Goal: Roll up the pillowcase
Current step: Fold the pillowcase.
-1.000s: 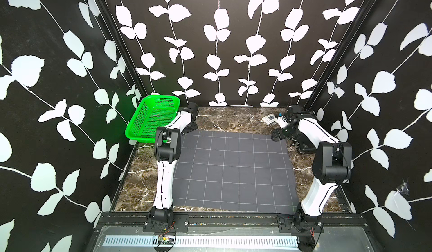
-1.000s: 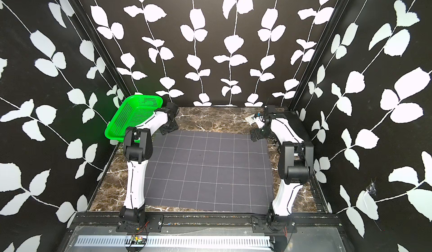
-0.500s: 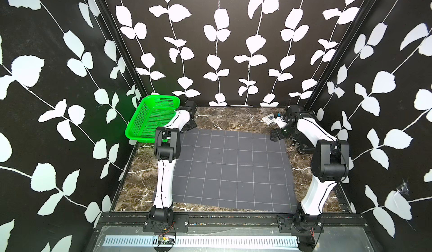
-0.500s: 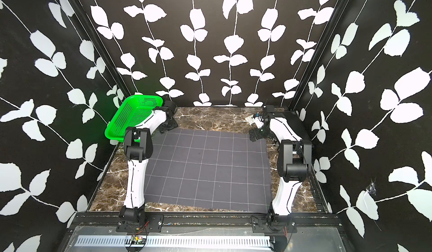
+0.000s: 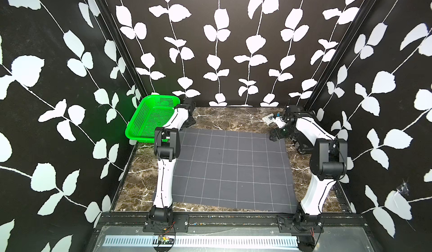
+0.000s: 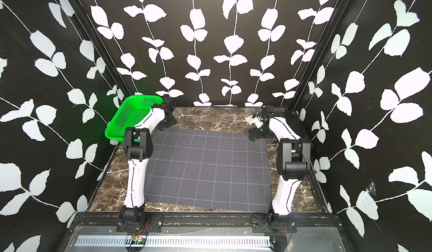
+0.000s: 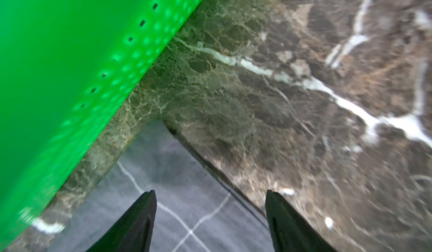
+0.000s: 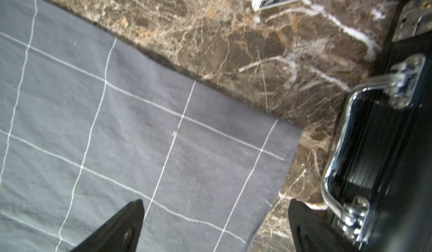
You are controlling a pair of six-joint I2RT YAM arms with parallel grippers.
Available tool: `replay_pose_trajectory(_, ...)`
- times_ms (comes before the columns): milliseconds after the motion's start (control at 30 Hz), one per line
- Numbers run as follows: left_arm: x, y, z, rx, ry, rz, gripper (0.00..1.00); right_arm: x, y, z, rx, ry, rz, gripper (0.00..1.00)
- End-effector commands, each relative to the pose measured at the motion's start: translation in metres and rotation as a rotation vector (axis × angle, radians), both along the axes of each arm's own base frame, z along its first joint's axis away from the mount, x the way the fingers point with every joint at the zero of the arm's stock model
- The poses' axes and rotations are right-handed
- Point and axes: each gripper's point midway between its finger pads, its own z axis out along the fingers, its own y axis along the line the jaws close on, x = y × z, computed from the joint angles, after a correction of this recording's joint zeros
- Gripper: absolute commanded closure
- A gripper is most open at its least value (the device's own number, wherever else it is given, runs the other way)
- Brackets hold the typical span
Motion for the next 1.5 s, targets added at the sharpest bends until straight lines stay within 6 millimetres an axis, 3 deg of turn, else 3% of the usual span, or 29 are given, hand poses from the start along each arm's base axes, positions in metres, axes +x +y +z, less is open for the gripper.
replay_pose_trajectory(0, -0.005, 0.003, -0.007, -0.007, 0.053, -0.006, 0.26, 0.014, 0.001, 0.008, 0.002, -0.029, -0.008, 0.01)
replay_pose_trajectory(233, -0.010, 0.000, -0.025, -0.026, 0.103, -0.034, 0.36, 0.018, 0.004, 0.010, 0.014, -0.018, 0.001, 0.01)
replay_pose_trajectory(367, -0.020, -0.003, -0.031, -0.038, 0.143, -0.038, 0.35, 0.018, 0.008, 0.009, 0.034, 0.003, 0.016, 0.01)
replay_pose_trajectory(767, 0.002, 0.009, 0.036, 0.069, 0.031, -0.100, 0.30, 0.020, 0.010, 0.008, 0.050, -0.007, 0.011, 0.01)
replay_pose_trajectory(933, -0.001, 0.002, 0.050, 0.052, 0.008, -0.099, 0.29, 0.017, 0.009, 0.005, 0.049, -0.006, 0.011, 0.01)
replay_pose_trajectory(1267, -0.014, -0.019, 0.020, -0.005, 0.046, -0.051, 0.29, 0.010, 0.004, 0.000, 0.029, 0.003, 0.006, 0.01)
replay_pose_trajectory(1467, -0.011, -0.017, 0.000, -0.009, 0.072, -0.029, 0.30, 0.007, 0.000, 0.000, 0.027, 0.003, 0.002, 0.01)
